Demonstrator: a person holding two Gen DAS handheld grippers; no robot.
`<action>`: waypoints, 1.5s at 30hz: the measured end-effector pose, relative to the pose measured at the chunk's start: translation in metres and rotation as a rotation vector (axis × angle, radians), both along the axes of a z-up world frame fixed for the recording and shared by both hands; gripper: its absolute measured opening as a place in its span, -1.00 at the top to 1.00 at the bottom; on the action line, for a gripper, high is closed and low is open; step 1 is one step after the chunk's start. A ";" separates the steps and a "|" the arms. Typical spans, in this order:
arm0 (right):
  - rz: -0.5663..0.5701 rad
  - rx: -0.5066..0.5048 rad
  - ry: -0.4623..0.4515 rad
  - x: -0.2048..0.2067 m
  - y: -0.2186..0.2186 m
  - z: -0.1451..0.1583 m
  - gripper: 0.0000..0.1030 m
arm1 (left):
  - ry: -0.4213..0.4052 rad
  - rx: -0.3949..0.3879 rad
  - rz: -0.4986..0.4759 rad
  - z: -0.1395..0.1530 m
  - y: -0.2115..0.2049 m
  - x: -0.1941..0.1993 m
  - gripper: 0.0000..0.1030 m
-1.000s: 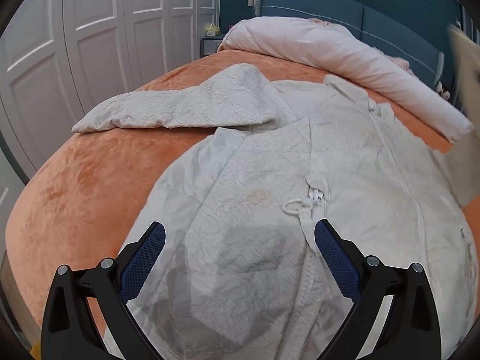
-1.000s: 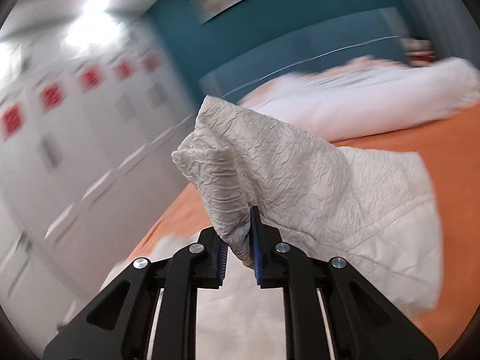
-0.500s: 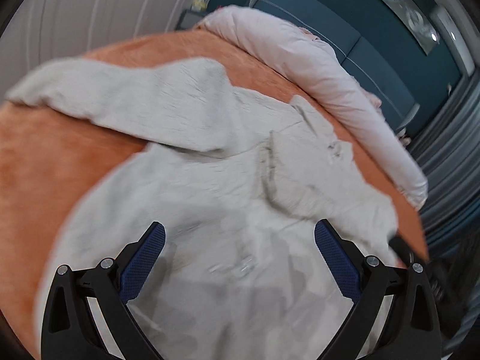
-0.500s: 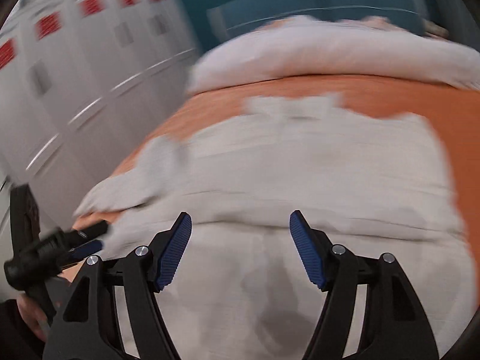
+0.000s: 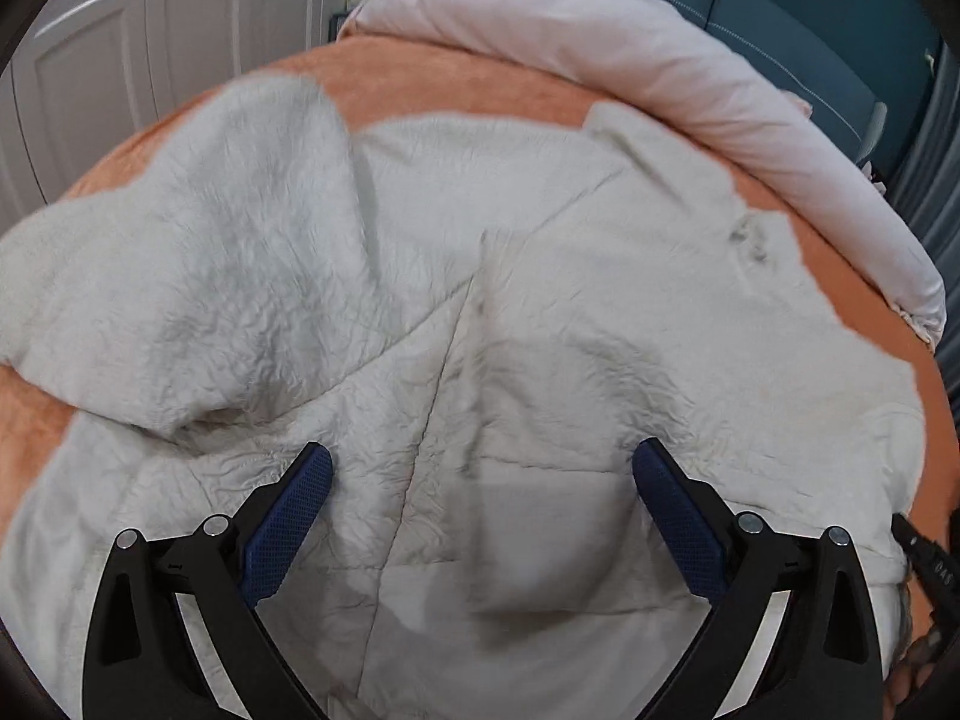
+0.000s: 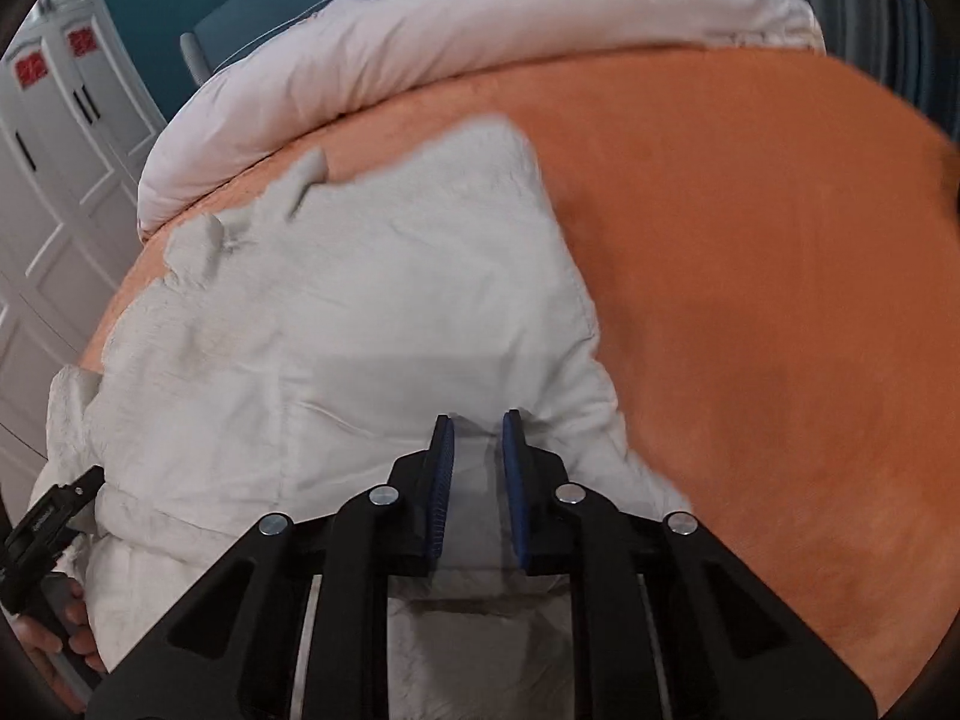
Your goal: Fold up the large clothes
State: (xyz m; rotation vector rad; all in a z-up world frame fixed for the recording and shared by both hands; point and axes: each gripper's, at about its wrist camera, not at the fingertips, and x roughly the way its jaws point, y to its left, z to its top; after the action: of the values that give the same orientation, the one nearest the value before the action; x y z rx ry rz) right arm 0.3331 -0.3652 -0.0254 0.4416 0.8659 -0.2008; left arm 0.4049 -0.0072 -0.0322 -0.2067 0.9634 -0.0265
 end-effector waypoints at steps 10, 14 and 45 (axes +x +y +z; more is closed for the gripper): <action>-0.008 -0.050 -0.026 -0.007 0.008 0.001 0.71 | -0.055 -0.007 0.012 -0.002 0.001 -0.005 -0.90; -0.009 -0.145 -0.063 -0.033 0.033 0.036 0.60 | -0.088 -0.066 0.048 0.025 0.036 -0.040 -0.90; 0.360 -0.111 -0.108 -0.114 0.209 0.004 -0.14 | -0.331 -0.233 0.405 0.146 0.330 -0.051 0.97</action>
State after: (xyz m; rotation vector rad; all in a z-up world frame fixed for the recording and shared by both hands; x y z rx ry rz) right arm 0.2195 -0.1557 -0.0212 0.1856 0.8094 0.1060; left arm 0.3537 0.3225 0.1140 -0.5906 0.5742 0.1944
